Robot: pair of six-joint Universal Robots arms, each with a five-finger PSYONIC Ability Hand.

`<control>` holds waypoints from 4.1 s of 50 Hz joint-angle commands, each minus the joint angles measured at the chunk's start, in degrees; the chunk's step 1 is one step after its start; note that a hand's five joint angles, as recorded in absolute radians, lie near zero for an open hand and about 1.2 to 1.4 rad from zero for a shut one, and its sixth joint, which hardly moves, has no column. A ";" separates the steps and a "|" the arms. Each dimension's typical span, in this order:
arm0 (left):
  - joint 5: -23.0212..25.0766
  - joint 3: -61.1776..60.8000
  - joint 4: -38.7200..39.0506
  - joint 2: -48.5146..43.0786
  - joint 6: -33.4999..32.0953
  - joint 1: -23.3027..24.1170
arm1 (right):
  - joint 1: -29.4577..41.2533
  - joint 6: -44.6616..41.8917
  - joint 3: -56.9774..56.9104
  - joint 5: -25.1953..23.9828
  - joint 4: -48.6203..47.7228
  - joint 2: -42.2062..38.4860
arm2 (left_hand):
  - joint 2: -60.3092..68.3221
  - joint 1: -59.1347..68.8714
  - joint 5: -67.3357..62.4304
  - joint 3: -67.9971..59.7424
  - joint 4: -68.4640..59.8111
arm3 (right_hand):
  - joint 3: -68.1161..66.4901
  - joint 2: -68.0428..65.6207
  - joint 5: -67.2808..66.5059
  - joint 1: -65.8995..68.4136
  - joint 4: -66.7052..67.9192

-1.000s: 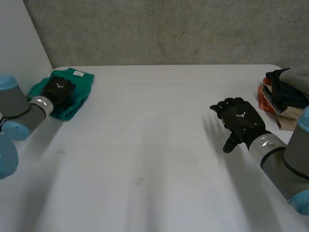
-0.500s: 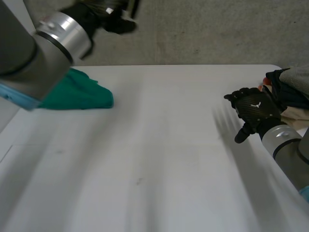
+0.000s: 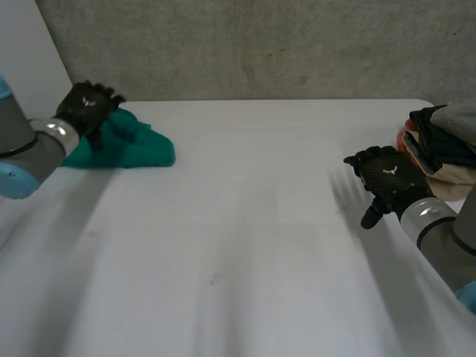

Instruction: Fold the laundry.

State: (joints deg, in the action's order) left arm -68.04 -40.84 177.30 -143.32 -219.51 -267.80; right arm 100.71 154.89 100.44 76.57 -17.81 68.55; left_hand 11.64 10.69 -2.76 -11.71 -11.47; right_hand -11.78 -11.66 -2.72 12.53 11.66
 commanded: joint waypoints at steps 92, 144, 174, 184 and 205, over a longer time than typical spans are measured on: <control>-18.71 -39.83 8.06 31.51 14.28 22.14 | -2.28 0.42 -7.71 -8.10 15.34 1.59 | 1.94 2.89 -0.83 -1.88 -2.11 | 1.78 1.66 2.72 -2.53 -1.66; -25.57 -43.36 21.06 14.75 24.75 44.03 | 12.66 -11.37 -40.15 -7.84 7.97 -31.46 | 65.39 66.35 -64.28 -65.33 -65.56 | -68.09 -68.22 -67.15 67.35 68.21; -5.00 -40.12 0.51 42.71 17.29 18.19 | 0.09 -13.47 -30.41 -10.04 38.20 8.62 | 68.36 69.31 -67.24 -68.29 -68.53 | -68.22 -68.34 -67.28 67.47 68.34; -8.25 -32.99 3.40 21.70 9.90 20.30 | 3.96 -13.30 -29.08 -0.74 35.22 -4.55 | 68.36 69.31 -67.24 -68.29 -68.53 | -68.22 -68.34 -67.28 67.47 68.34; -15.81 -53.01 2.88 44.00 39.68 14.42 | 3.61 -13.30 -21.61 8.33 19.57 -5.00 | 11.85 12.80 -10.74 -11.79 -12.02 | -68.22 -68.34 -67.28 67.47 68.34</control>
State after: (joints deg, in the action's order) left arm -80.66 -85.78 181.98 -107.54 -187.92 -248.81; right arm 103.98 141.39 76.79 87.41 3.08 61.27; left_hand 21.36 21.27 -10.47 -21.25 -20.92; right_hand -67.69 -66.90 -58.75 63.80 68.43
